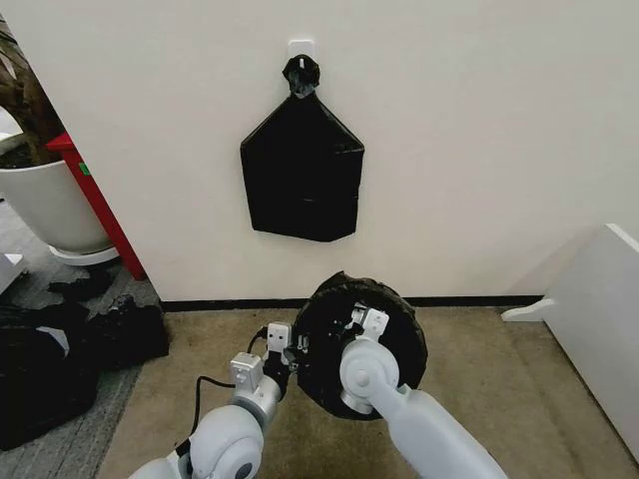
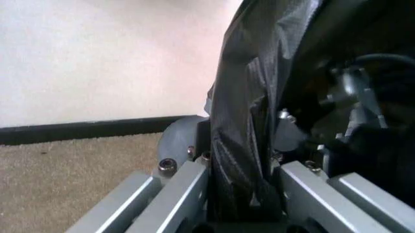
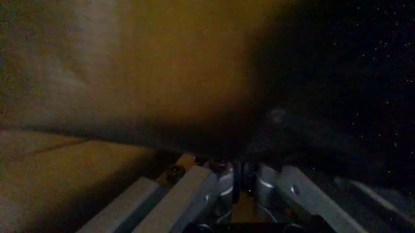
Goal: Place the garbage bag over the trash bin.
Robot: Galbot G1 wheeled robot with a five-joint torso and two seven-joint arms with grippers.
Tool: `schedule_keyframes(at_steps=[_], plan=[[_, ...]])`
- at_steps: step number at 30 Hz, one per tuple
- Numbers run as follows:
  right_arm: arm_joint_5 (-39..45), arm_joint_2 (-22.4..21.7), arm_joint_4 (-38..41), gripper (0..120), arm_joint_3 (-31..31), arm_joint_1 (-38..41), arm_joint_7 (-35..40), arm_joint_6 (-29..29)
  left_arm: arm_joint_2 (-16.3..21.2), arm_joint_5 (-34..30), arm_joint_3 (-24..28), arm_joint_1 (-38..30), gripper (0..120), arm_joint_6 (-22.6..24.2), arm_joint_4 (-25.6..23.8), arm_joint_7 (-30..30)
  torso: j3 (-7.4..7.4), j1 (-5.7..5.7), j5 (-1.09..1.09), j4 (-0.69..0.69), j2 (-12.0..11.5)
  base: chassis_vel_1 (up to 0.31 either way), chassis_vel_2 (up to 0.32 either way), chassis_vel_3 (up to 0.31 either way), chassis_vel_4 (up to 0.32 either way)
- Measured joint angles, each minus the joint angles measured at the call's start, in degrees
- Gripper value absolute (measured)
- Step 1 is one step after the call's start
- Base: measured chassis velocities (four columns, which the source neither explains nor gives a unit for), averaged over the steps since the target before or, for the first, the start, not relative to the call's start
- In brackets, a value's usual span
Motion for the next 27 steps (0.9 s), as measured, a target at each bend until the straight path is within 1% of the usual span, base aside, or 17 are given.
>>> schedule_keyframes(at_steps=[4, 8, 18, 22, 27], plan=[[1.9, -2.2, 6.2, 0, -1.6, -1.6, 1.7, 0.1, -0.5, 0.1, -0.3, -0.5, 0, -0.5, 2.0, 0.1, -0.01, 0.0, 0.0, -0.01, 0.0, 0.0, 0.0, 0.0, 0.0], [2.8, -2.9, 8.6, 0, -2.1, -2.3, 2.4, -0.3, -1.0, 0.1, -0.3, -1.4, 0, -0.6, 2.9, 0.1, -0.01, 0.0, 0.0, -0.01, 0.0, 0.0, 0.0, 0.0, 0.0], [3.3, -1.8, 2.7, 0, -1.7, -2.6, 1.8, -1.6, -0.9, -0.3, -0.1, -2.6, 0, -0.7, 2.4, 0.0, -0.01, 0.0, 0.0, 0.0, 0.0, 0.0, 0.0, 0.0, 0.0], [3.2, -1.9, 2.9, 0, -2.1, -2.8, 1.9, -1.5, -1.0, -0.4, -0.1, -3.4, 0, -0.7, 2.7, 0.1, 0.0, 0.0, 0.01, -0.01, 0.0, 0.0, 0.0, 0.0, 0.0], [3.7, -2.9, 6.9, 0, -2.1, -0.4, 3.1, -1.4, -1.4, -0.5, 0.2, -4.4, 0, -0.8, 3.8, 0.3, -0.01, 0.0, 0.0, -0.01, 0.0, 0.0, 0.0, 0.0, 0.0]])
